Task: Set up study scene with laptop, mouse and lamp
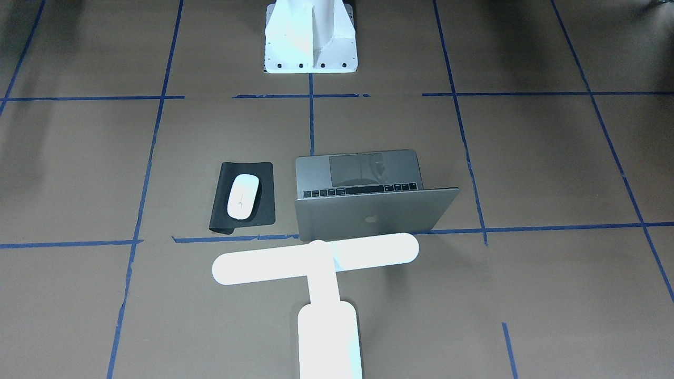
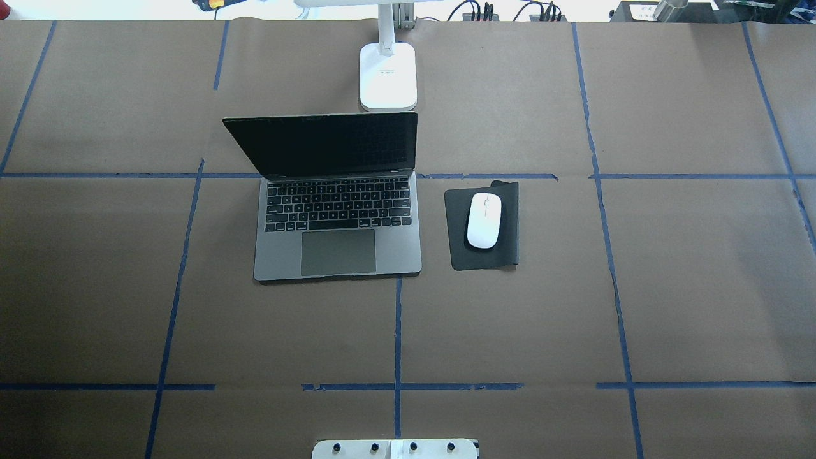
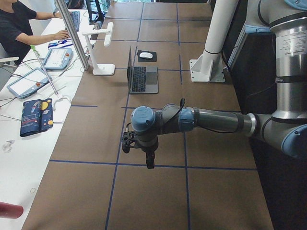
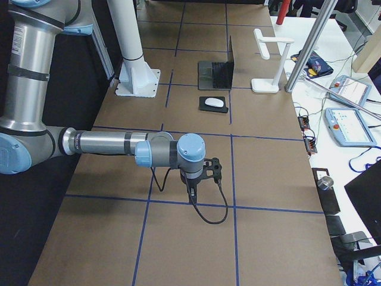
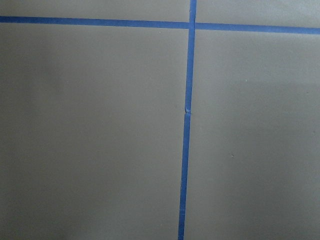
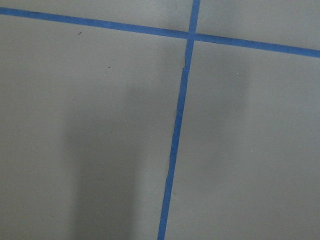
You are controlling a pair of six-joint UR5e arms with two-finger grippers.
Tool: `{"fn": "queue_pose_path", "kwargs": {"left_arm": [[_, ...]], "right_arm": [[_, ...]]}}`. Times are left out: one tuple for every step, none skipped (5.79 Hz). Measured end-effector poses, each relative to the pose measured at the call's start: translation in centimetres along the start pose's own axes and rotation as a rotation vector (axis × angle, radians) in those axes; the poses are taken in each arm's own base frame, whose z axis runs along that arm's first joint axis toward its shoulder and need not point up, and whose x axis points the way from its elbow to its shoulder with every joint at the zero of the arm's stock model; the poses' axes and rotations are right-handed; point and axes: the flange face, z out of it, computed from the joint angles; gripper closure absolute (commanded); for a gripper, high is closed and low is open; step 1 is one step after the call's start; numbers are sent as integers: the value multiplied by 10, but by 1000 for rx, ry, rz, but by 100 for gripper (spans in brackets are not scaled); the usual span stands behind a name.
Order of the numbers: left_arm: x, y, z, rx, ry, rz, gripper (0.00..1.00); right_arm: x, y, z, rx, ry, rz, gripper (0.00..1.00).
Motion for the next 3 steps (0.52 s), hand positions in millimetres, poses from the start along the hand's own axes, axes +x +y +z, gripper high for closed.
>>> {"fn": "queue_pose_path", "kwargs": {"left_arm": [[-5, -2, 5, 11, -1, 9, 0], [-8, -5, 7, 31, -3, 29, 0], [-11, -3, 11, 47, -4, 44, 0]], "right_arm": [[1, -1, -2, 5, 2, 0, 0], [1, -1, -3, 10, 5, -1, 0], [-2, -4, -9, 22, 9, -9, 0]]}}
